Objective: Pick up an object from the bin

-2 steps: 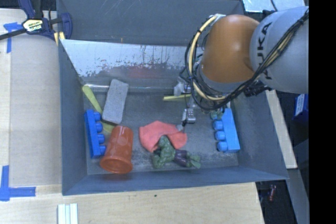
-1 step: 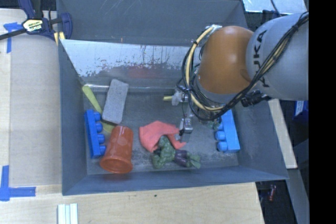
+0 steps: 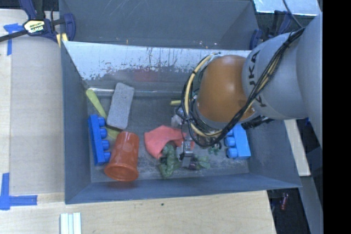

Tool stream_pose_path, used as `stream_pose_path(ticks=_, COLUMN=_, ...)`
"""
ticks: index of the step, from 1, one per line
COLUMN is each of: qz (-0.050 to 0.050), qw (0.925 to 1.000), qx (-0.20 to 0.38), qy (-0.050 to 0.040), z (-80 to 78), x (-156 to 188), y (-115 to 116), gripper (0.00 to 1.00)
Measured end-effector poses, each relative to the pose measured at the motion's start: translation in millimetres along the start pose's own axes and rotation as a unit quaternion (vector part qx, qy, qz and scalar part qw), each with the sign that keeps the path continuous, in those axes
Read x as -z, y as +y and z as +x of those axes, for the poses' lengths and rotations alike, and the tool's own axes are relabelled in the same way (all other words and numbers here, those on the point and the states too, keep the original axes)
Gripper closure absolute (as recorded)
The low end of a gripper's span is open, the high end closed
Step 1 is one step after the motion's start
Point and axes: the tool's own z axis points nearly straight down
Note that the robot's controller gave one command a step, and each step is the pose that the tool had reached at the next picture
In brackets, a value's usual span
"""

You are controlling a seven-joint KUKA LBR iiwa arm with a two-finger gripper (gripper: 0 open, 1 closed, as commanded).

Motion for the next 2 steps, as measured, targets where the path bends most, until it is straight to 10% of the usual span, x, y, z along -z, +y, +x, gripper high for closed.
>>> stream_pose_path(ticks=1, qz=0.0, qw=0.9999, qx=0.008, qy=-0.0077, z=32.1, x=-6.0, y=2.6, gripper=1.0)
stream_pose_path(ticks=2, qz=0.0, qw=0.9999, qx=0.008, qy=-0.0077, z=32.1, x=-6.0, y=2.6, gripper=1.0)
